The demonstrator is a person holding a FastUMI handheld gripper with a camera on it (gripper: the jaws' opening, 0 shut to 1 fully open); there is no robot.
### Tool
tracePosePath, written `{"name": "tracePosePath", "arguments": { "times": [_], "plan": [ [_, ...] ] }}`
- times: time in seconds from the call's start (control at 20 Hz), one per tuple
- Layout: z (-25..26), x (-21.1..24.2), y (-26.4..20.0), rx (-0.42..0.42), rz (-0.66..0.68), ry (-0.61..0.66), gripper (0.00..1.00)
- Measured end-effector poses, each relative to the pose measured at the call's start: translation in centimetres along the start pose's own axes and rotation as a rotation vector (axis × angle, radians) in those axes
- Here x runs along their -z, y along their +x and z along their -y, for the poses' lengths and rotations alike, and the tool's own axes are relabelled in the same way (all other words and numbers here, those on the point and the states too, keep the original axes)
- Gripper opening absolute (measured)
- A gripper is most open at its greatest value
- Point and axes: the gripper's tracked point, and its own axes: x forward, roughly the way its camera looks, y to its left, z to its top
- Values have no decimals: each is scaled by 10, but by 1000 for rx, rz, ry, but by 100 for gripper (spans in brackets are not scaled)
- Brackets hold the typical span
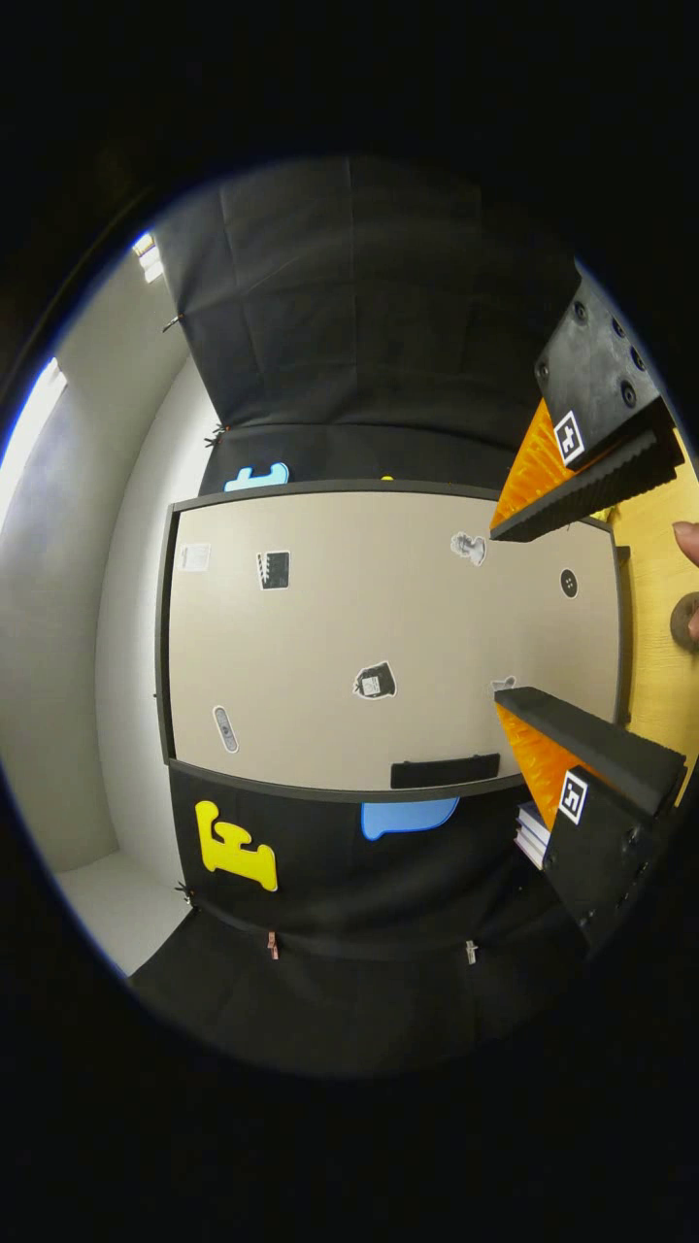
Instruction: Open the shoe cabinet door, grab the shoes and put them into the shoe cabinet, then close the shoe cabinet door.
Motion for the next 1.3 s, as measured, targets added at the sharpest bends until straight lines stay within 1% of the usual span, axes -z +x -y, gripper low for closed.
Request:
{"name": "tracePosePath", "arguments": {
  "times": [0.15, 0.4, 0.65, 0.9, 1.25, 1.3],
  "plan": [
    [-36, -7, 10, -39, 3, 36, 98],
    [-100, -16, 36, -96, 23, 32, 98],
    [-143, 1, 72, -108, 9, 27, 98],
    [-165, 29, 113, -93, -15, -2, 98],
    [-166, 63, 165, -34, -73, 23, 98],
    [-166, 65, 170, -35, -80, 33, 94]
  ]
}}
